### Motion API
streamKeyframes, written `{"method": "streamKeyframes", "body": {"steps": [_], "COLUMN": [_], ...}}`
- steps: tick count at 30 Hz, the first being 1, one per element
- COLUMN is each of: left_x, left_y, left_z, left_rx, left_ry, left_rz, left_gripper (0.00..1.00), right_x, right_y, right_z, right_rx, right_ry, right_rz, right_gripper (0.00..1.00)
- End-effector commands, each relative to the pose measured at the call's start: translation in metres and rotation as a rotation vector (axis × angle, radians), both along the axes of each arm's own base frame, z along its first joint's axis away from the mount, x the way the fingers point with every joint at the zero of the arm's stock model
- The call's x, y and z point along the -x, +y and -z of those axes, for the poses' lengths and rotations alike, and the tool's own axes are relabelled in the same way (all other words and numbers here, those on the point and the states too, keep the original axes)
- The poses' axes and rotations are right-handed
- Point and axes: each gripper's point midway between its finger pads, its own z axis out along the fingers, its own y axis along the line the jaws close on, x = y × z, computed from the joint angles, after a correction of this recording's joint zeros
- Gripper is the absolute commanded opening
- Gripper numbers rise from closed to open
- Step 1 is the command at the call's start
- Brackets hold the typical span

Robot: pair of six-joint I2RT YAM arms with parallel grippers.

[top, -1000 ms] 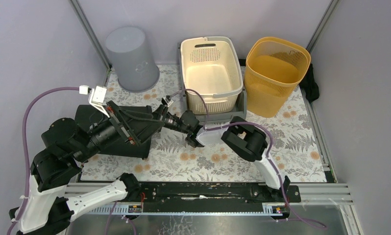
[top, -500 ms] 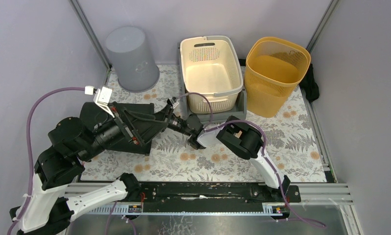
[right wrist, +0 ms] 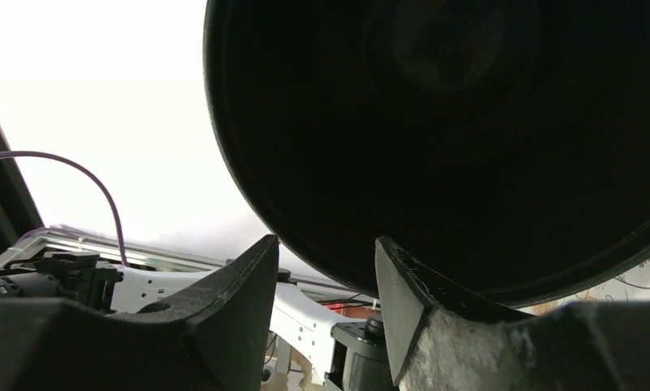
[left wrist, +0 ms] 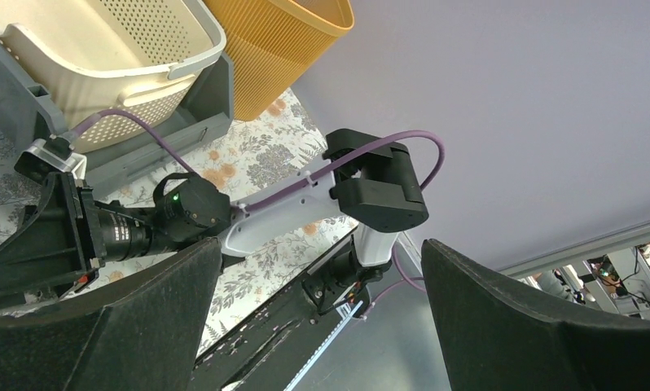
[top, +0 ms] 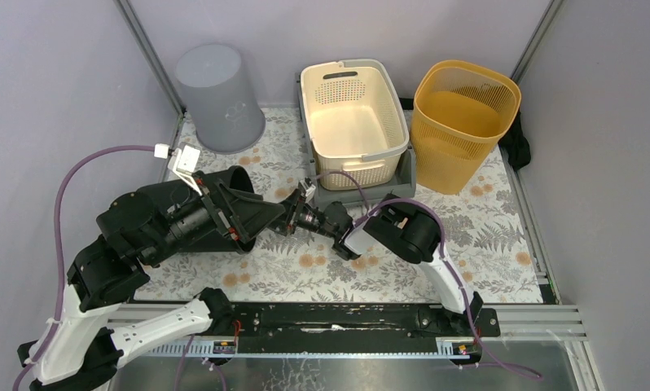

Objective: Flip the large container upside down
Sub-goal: Turn the container upside down at the center of the board.

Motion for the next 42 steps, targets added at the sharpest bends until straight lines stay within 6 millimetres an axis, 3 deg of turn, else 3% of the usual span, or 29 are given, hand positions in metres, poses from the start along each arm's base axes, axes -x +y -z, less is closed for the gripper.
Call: {"method": "streamKeyframes", "body": {"steps": [1, 6, 11, 15, 16, 20, 26, 35, 40, 42], "left_x": [-0.003, -0.003, -0.001, 0.002, 0.002, 0.004, 0.006, 0.007, 0.008, 0.008], "left_y": [-0.002, -0.001, 0.0, 0.003, 0.003, 0.004, 0.007, 0.009, 0.012, 0.011], "left_z": [-0.007, -0.007, -0.011, -0.016, -0.017, -0.019, -0.021, -0.02, -0.02, -0.018], "left_rx": [0.023, 0.023, 0.033, 0.045, 0.047, 0.052, 0.06, 0.06, 0.061, 0.058], "left_ry": [-0.024, -0.023, -0.029, -0.04, -0.041, -0.044, -0.052, -0.053, -0.054, -0.049], "left_rz": [-0.006, -0.007, -0.003, -0.001, -0.002, 0.0, 0.002, 0.001, -0.006, -0.005], "left_gripper": [1.0, 1.0, 1.0, 1.0, 1.0, 1.0, 1.0, 1.0, 1.0, 1.0], "right_x": [-0.008, 0.005, 0.001, 0.002, 0.002, 0.006, 0.017, 0.039, 0.033, 0.019], "right_y": [-0.012, 0.017, 0.045, 0.069, 0.074, 0.092, 0.083, 0.068, 0.049, 0.041], "right_z": [-0.069, -0.084, -0.101, -0.099, -0.089, -0.08, -0.09, -0.128, -0.127, -0.123], "right_rx": [-0.061, 0.178, 0.366, 0.418, 0.46, 0.522, 0.465, 0.306, 0.365, 0.402], "right_ry": [-0.148, -0.275, -0.348, -0.369, -0.356, -0.359, -0.383, -0.445, -0.481, -0.489], "right_rz": [0.048, 0.033, 0.023, -0.036, -0.062, -0.097, -0.092, -0.121, -0.052, -0.008], "right_gripper": [0.55, 0.61, 0.68, 0.69, 0.69, 0.69, 0.69, 0.69, 0.69, 0.69]}}
